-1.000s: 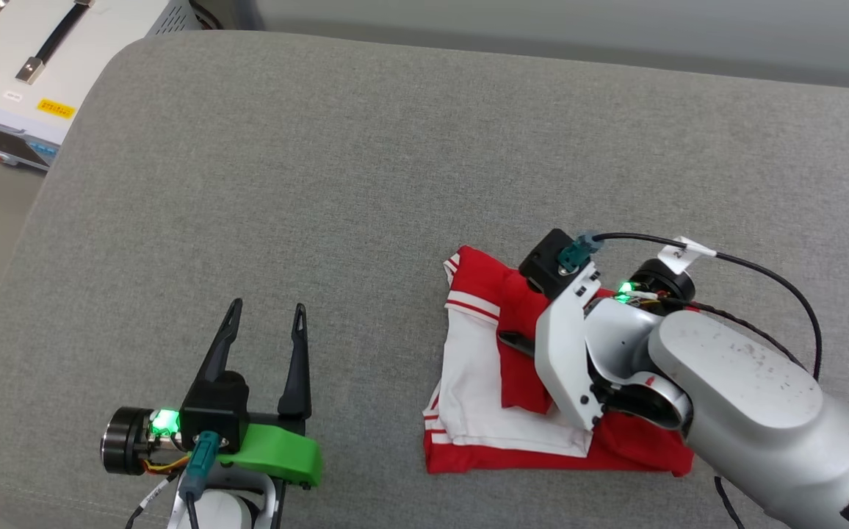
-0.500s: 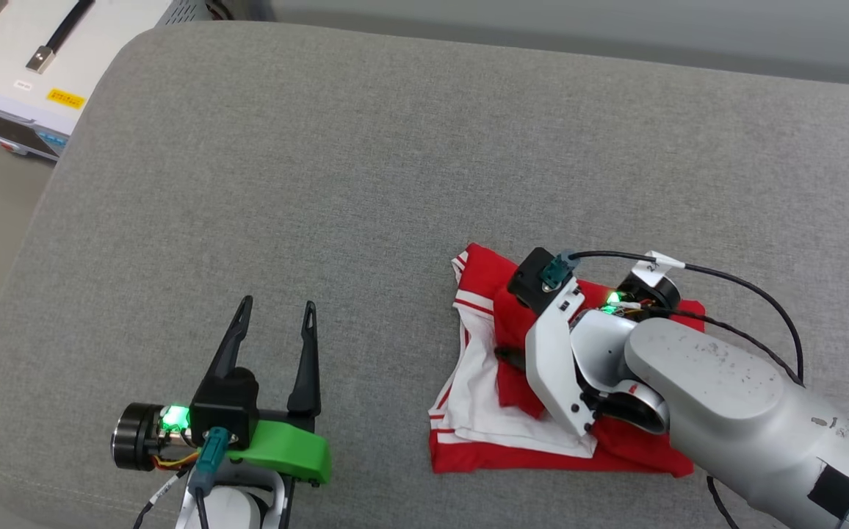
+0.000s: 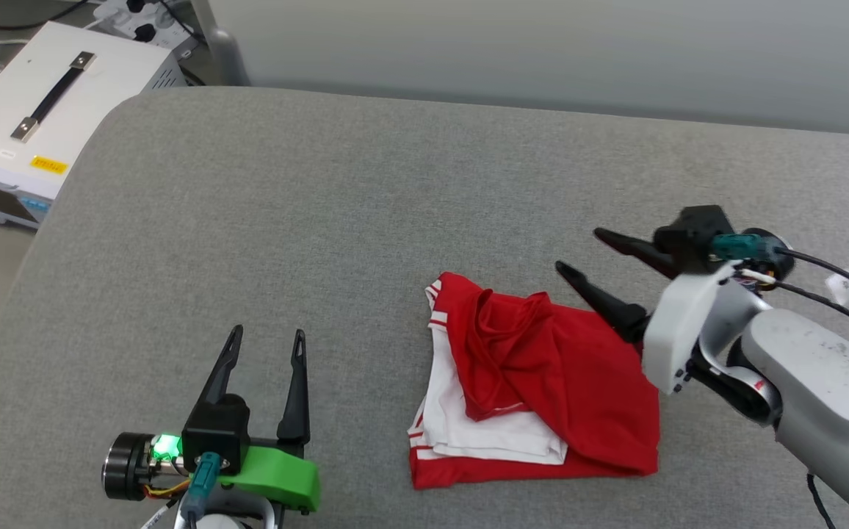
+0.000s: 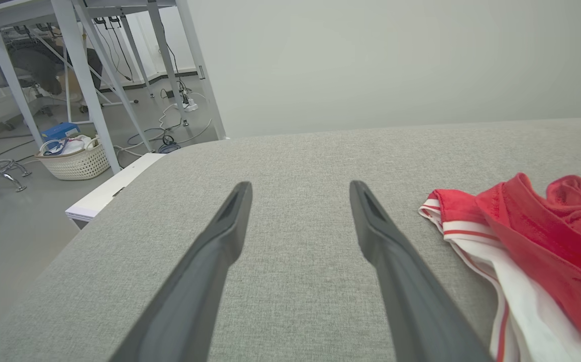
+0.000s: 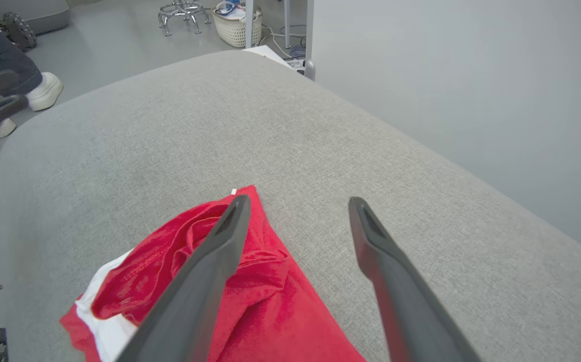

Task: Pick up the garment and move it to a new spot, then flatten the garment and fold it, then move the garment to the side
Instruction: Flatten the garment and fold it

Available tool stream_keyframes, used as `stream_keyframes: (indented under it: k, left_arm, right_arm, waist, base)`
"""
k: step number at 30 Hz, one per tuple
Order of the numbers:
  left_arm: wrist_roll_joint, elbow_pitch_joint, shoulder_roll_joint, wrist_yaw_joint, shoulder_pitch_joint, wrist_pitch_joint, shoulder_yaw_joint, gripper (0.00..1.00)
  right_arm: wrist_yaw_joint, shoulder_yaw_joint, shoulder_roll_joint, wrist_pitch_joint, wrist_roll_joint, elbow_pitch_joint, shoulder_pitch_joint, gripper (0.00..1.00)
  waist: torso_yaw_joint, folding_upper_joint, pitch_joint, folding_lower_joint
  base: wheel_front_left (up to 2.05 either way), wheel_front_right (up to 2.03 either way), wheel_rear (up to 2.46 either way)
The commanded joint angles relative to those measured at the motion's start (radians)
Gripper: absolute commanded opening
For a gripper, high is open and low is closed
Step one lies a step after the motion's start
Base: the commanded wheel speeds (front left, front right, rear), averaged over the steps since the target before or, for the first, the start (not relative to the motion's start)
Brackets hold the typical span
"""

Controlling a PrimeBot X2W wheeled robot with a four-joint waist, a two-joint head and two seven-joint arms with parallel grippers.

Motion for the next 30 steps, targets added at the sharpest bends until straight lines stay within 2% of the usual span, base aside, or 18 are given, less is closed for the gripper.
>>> stream_keyframes:
  k: [1,5,11,15,19,24,30]
  left_arm:
    - [0.001,-0.005,0.004,0.003,0.014,-0.006,0.002,1.00]
    - [0.000,-0.014,0.010,0.005,0.028,-0.006,0.010,1.00]
    - [0.000,-0.040,0.017,0.009,0.045,-0.006,0.019,1.00]
    - [0.001,-0.063,0.019,0.010,0.055,-0.006,0.019,1.00]
    - [0.001,-0.077,0.019,0.010,0.064,-0.006,0.015,1.00]
    - [-0.002,-0.088,0.018,0.007,0.080,-0.006,0.012,1.00]
    - [-0.009,-0.079,0.017,0.004,0.097,-0.006,0.010,1.00]
  right_arm:
    - [-0.001,-0.036,-0.009,-0.038,-0.026,0.000,0.034,1.00]
    - [-0.001,-0.197,-0.004,-0.153,-0.120,0.027,0.123,1.00]
    - [-0.001,-0.511,0.088,-0.204,-0.274,0.023,0.293,1.00]
    - [-0.001,-0.731,0.177,-0.207,-0.439,-0.080,0.433,1.00]
    - [-0.001,-0.904,0.279,-0.207,-0.566,-0.217,0.582,1.00]
    - [-0.001,-0.989,0.364,-0.208,-0.642,-0.331,0.724,1.00]
    - [-0.001,-1.014,0.420,-0.208,-0.668,-0.383,0.823,1.00]
  waist:
    - [-0.032,0.0000,-0.032,0.0000]
    - [-0.054,0.0000,-0.052,0.0000]
    - [-0.078,0.0000,-0.079,0.0000]
    - [-0.084,0.0000,-0.090,0.0000]
    - [-0.082,0.0000,-0.100,0.0000]
    - [-0.079,0.0000,-0.114,0.0000]
    - [-0.075,0.0000,-0.125,0.0000]
  base:
    - [0.00,0.00,0.00]
    - [0.00,0.00,0.00]
    - [0.00,0.00,0.00]
    - [0.00,0.00,0.00]
    - [0.00,0.00,0.00]
    - [0.00,0.00,0.00]
    - [0.00,0.00,0.00]
